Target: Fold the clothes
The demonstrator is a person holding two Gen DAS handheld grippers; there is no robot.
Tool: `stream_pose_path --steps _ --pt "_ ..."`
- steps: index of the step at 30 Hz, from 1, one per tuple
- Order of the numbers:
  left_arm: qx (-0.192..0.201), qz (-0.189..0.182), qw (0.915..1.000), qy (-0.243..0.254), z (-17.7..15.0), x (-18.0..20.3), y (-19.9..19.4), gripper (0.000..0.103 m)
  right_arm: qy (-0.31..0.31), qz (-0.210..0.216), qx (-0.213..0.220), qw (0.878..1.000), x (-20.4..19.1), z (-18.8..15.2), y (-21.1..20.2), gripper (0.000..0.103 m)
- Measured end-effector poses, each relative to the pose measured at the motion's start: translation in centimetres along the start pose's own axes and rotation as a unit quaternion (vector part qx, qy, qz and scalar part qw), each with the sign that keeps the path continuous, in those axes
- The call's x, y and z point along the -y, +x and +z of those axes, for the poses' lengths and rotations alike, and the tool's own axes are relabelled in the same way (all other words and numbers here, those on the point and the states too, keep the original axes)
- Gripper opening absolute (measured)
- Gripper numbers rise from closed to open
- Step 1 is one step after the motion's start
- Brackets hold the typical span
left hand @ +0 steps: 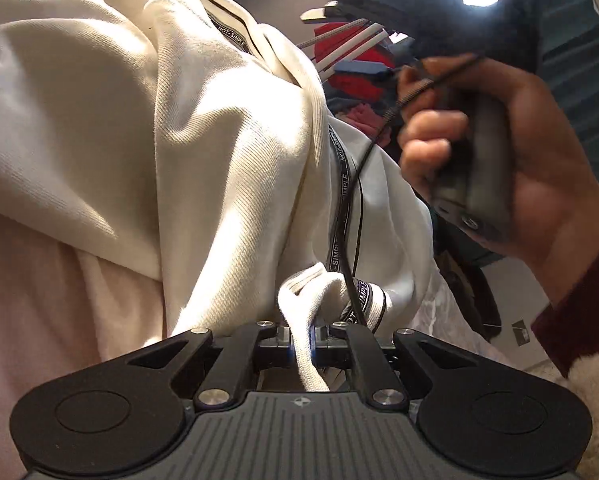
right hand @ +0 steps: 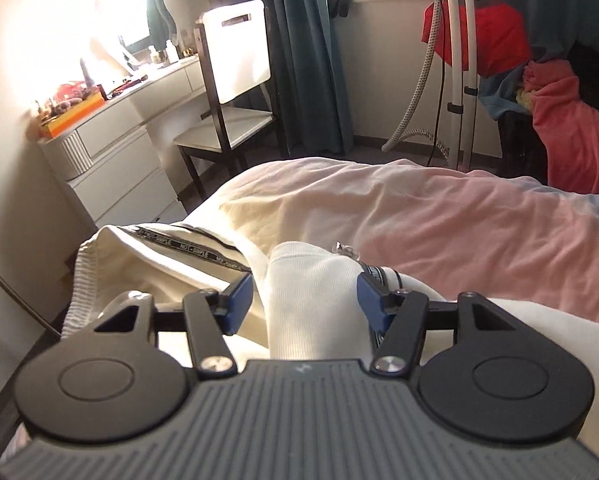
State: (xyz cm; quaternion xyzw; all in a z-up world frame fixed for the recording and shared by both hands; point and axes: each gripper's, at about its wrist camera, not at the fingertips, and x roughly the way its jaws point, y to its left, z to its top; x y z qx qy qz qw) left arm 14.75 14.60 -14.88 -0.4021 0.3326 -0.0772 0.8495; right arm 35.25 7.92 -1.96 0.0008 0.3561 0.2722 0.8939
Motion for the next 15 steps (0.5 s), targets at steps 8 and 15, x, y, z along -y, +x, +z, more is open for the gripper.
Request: stream_pose_path --steps 8,15 --pt "0.004 -0.006 0.9999 0.015 0.3 -0.9 1.5 0.006 0.000 -0.033 -0.025 0.999 0.2 -1.1 3.9 0.009" --pt "0.024 -0.019 0.9973 0.066 -1.5 -0.1 -0.3 0.006 0.083 -0.089 0.075 0.990 5.8 -0.4 -5.1 0.006"
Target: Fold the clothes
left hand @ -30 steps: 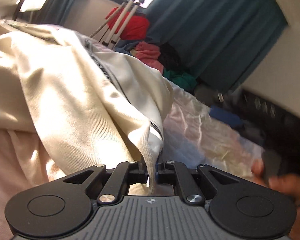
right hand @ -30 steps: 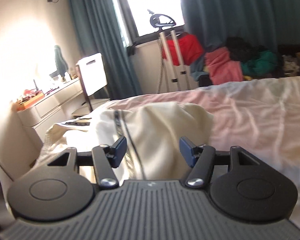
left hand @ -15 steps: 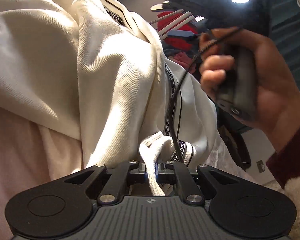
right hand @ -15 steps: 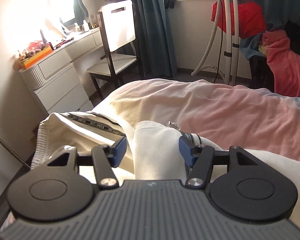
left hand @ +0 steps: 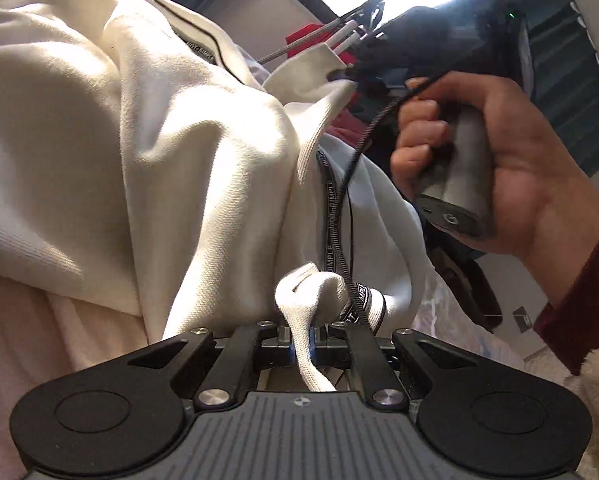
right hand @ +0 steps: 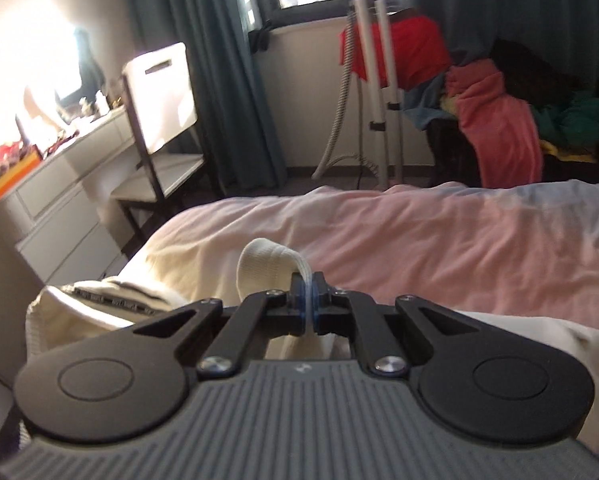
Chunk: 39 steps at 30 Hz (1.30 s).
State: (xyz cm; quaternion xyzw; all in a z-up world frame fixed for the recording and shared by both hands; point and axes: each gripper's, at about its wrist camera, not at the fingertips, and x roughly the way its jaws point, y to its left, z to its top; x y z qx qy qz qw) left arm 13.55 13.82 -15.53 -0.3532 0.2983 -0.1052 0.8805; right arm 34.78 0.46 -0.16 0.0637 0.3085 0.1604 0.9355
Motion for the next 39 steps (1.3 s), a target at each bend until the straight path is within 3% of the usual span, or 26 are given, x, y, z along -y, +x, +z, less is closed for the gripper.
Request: stream_pose_path --steps 4,7,9,12,15,19,22,26,28,30,34,37,39 --pt "0.021 -0.026 0.9973 0.066 -0.9 1.9 -1.5 0.006 0.056 -0.035 0.055 0.996 6.9 0.9 -6.7 0.006" --pt "0.027 -0.067 0.9897 0.124 -2.1 4.0 -3.0 0.006 0.103 -0.064 0.103 0.987 13.2 0.1 -12.6 0.005" --pt "0.023 -0.080 0.9813 0.173 -3.5 5.6 -4.1 0.006 0.149 -0.084 0.140 0.975 17.8 -1.3 -16.7 0.005" --pt "-0.011 -0.085 0.9693 0.230 -5.7 7.9 -3.8 0.006 0.233 -0.124 0.189 0.946 25.4 -5.3 -22.5 0.005" --pt "-0.047 -0.073 0.9555 0.282 -8.3 9.8 -1.9 0.006 0.315 -0.167 0.188 0.915 32.1 -11.2 -26.1 0.006" --pt "-0.076 -0.031 0.9383 0.336 -11.9 10.6 1.9 0.006 0.439 -0.174 0.140 0.870 38.5 -19.9 -27.7 0.006" --pt "-0.095 -0.003 0.9355 0.340 -12.1 9.8 3.0 0.006 0.509 -0.154 0.092 0.842 40.8 -24.9 -27.4 0.008" --pt "-0.092 0.004 0.9373 0.336 -10.9 10.5 2.6 0.006 0.575 -0.099 0.077 0.809 40.9 -27.3 -26.6 0.011" --pt "-0.091 0.007 0.9381 0.334 -10.6 10.8 1.9 0.006 0.587 -0.076 0.070 0.803 40.6 -27.4 -26.1 0.027" --pt "-0.094 0.010 0.9388 0.331 -10.9 10.9 0.7 0.007 0.584 -0.066 0.063 0.807 40.4 -27.3 -25.5 0.052" --pt "-0.095 0.016 0.9377 0.334 -11.2 11.2 -0.1 0.007 0.589 -0.071 0.033 0.804 41.0 -26.9 -24.1 0.052" --pt "-0.095 0.016 0.9400 0.327 -11.0 11.1 -0.2 0.007 0.573 -0.075 0.029 0.816 41.2 -26.4 -23.5 0.045" --pt "-0.096 0.013 0.9426 0.320 -10.7 11.1 -0.2 0.007 0.561 -0.105 0.041 0.820 41.2 -25.9 -23.7 0.010"
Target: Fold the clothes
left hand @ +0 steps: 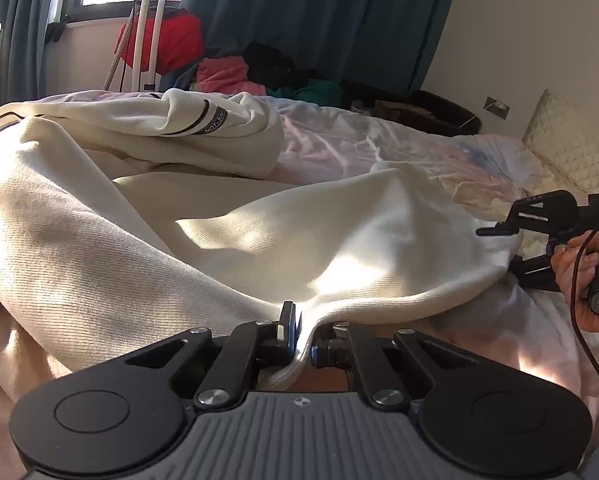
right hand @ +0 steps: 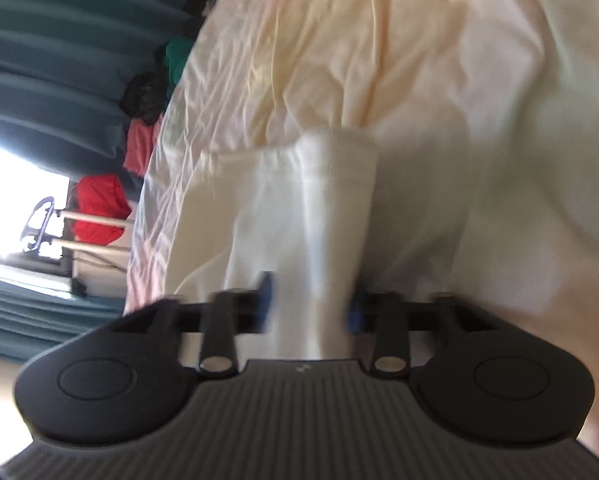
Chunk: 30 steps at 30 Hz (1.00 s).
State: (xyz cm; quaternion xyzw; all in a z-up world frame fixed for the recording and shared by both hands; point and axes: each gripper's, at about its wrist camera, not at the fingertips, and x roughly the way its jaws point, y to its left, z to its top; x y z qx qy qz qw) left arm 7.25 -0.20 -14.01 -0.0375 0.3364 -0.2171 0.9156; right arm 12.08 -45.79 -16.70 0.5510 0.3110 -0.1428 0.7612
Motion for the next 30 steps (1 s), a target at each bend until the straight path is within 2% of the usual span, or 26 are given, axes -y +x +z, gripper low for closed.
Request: stream_pose_path --steps 1,3,9,12,13,14,16,17,19,20,21,22,23,25,26,27,30 --pt "0.000 -0.003 1.0000 -0.004 0.1 -0.1 0.0 0.008 -0.003 -0.009 0.016 1.000 -0.1 0.2 -0.2 0.007" --pt "0.012 -0.019 0.9998 -0.002 0.1 0.1 -0.2 0.010 0.002 0.007 0.054 0.999 -0.1 0.7 -0.7 0.005" --pt "0.039 -0.060 0.9958 0.056 0.3 2.0 -0.7 0.013 -0.025 0.043 0.128 0.990 -1.0 2.9 -2.2 0.005" --pt "0.041 -0.073 0.9935 0.076 0.4 2.7 -1.2 0.019 -0.016 0.057 0.159 0.985 -0.4 4.1 -2.4 0.005" --pt "0.039 -0.075 0.9936 0.074 0.5 2.7 -1.5 0.025 -0.015 0.049 0.155 0.987 0.0 4.6 -2.2 0.005" --pt "0.035 -0.077 0.9947 0.060 0.7 2.3 -2.1 0.029 -0.014 0.041 0.151 0.988 0.5 5.0 -2.1 0.005" --pt "0.025 -0.080 0.9961 0.027 1.0 1.2 -3.4 0.054 -0.011 0.024 0.142 0.990 1.4 5.8 -1.6 0.005" --pt "0.021 -0.072 0.9972 0.001 1.2 0.4 -4.0 0.059 -0.007 0.020 0.137 0.990 1.9 6.0 -1.3 0.005" --pt "0.014 -0.044 0.9954 -0.085 1.6 -2.7 -5.1 0.068 0.000 0.020 0.127 0.992 2.8 6.5 -1.2 0.005" --pt "0.008 -0.027 0.9903 -0.136 1.8 -4.5 -5.5 0.073 0.001 0.019 0.123 0.992 3.0 6.5 -1.0 0.005" --pt "0.001 -0.005 0.9787 -0.205 1.6 -6.9 -5.9 0.082 0.001 0.020 0.120 0.993 3.1 6.6 -1.0 0.005" --pt "-0.004 0.012 0.9596 -0.281 1.1 -9.5 -6.2 0.082 0.002 0.021 0.118 0.993 3.2 6.6 -1.0 0.005" --pt "-0.002 0.023 0.9350 -0.354 0.3 -12.0 -6.5 0.082 0.002 0.023 0.117 0.993 3.3 6.5 -1.0 0.005" --pt "0.011 0.042 0.8749 -0.482 -1.5 -16.7 -7.2 0.082 0.005 0.028 0.115 0.993 3.4 6.6 -1.0 0.006" --pt "0.029 0.053 0.8412 -0.537 -2.5 -18.6 -7.7 0.082 0.008 0.030 0.114 0.993 3.5 6.6 -1.0 0.006" --pt "0.057 0.064 0.8029 -0.590 -3.6 -20.4 -8.4 0.082 0.011 0.031 0.113 0.993 3.6 6.6 -1.0 0.006" --pt "0.139 0.075 0.7149 -0.681 -5.6 -23.5 -10.0 0.082 0.015 0.033 0.114 0.993 3.8 6.5 -1.0 0.006"
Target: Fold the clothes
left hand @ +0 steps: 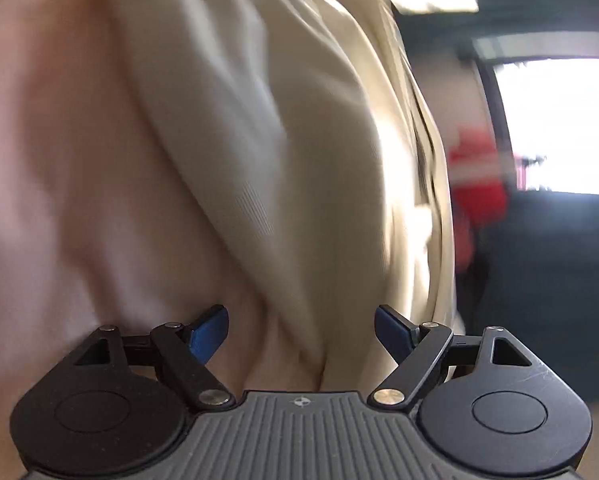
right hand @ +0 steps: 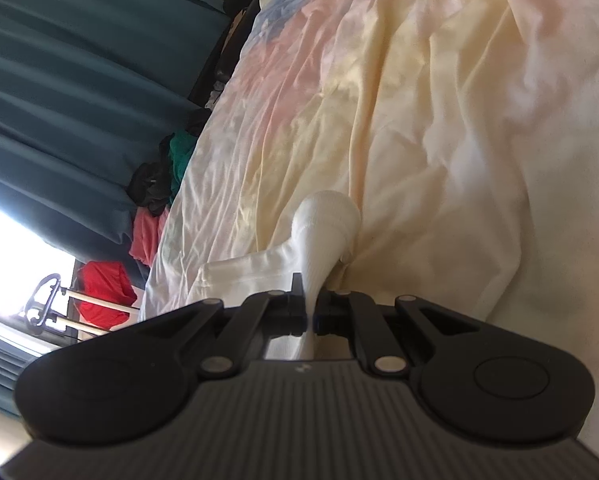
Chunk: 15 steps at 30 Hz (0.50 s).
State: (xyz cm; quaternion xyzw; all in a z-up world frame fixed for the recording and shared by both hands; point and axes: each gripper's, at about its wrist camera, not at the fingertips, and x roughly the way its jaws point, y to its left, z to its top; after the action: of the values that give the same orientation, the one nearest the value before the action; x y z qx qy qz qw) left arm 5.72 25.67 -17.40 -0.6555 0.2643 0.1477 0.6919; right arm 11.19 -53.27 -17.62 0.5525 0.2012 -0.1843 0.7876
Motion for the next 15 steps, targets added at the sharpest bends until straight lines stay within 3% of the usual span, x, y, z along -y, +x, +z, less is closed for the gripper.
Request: stream_pose_path --steps 3,5,7,15 --pt "0.055 -0.005 0.9976 -0.040 2.1 -0.1 -0.3 0.072 0.006 0.002 0.007 1.000 0.1 -0.2 -0.1 0.006" --pt "0.069 0.004 0.9968 -0.041 3.1 0.2 -0.5 0.052 0.005 0.007 0.011 1.000 0.0 -0.2 -0.1 0.006" --pt "0.072 0.012 0.9968 -0.032 4.0 0.6 -1.0 0.016 -0.001 0.008 0.015 1.000 -0.1 -0.2 -0.1 0.006" --pt "0.070 0.018 0.9925 0.099 8.1 5.7 -9.3 0.009 0.029 -0.007 0.015 0.999 0.4 -0.4 -0.8 0.006"
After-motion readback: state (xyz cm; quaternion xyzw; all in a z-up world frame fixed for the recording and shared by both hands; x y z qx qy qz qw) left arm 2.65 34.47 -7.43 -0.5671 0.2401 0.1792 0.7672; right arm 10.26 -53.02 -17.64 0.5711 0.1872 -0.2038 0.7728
